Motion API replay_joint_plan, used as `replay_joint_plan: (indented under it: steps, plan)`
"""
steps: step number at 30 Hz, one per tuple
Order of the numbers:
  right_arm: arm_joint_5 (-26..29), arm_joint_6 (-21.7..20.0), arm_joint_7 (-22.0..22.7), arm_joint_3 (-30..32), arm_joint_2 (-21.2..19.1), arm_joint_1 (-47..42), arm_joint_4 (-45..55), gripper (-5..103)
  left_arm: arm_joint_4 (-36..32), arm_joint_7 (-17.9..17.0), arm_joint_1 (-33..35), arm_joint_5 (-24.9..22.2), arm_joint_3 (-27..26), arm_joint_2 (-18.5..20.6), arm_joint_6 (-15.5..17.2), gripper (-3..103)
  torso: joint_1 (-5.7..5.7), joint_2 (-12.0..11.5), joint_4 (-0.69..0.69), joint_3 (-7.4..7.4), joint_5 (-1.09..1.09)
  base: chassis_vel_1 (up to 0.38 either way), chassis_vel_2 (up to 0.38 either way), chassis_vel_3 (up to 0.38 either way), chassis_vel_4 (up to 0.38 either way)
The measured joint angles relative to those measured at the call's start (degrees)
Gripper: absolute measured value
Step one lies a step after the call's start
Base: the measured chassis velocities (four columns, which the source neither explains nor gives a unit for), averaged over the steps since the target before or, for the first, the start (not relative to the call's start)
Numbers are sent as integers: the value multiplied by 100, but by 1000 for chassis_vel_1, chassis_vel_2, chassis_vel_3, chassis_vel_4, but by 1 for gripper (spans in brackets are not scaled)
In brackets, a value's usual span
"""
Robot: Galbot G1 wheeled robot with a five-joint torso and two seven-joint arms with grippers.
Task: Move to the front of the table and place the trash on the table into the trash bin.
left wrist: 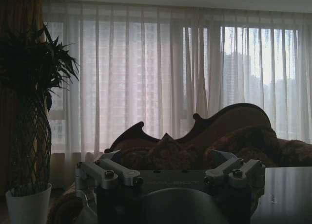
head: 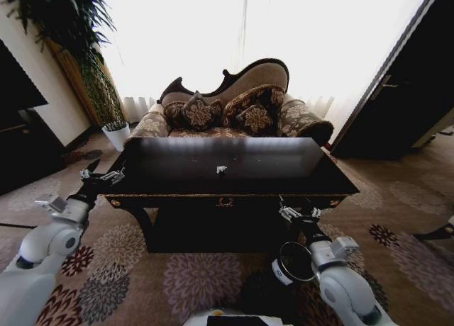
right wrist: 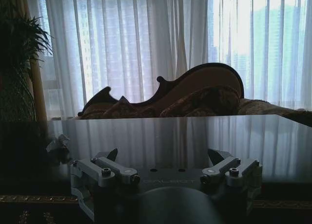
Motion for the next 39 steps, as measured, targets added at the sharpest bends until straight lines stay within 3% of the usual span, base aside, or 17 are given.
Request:
replay_joint_plan:
  steps: [5,10,13,14,16,24,31,39]
  plan:
    - [469,-121,57,-405,-807,921,-355,100,0,0,0,0,0,0,0,100,0,0,1,0,0,0,0,0,0]
    - [1080,-306,137,-809,-1216,1676,-589,100,0,0,0,0,0,0,0,100,0,0,0,0,0,0,0,0,0]
    - [1688,-535,251,-1562,-1557,2766,-844,100,0,-1,0,0,0,0,0,100,0,0,2,0,-1,0,0,0,0]
    - [1688,-535,251,-1562,-1557,2766,-844,100,0,-1,0,0,0,0,0,100,0,0,2,0,-1,0,0,0,0]
    - [1883,-613,319,-2130,-1651,3329,-1009,100,1,-2,0,0,0,0,0,100,0,0,1,0,-2,0,0,0,0]
    - [2017,-730,498,-3697,-1410,4891,-1579,100,0,1,0,0,0,0,0,100,0,0,0,0,-1,0,0,0,0]
    - [2136,-793,627,-4605,-1045,5761,-2014,100,0,0,0,0,0,0,0,100,0,0,1,0,-2,0,0,0,0]
    - [2149,-832,669,-5169,-761,6178,-2294,100,0,1,0,0,0,0,0,100,0,0,1,-1,-2,0,0,0,0]
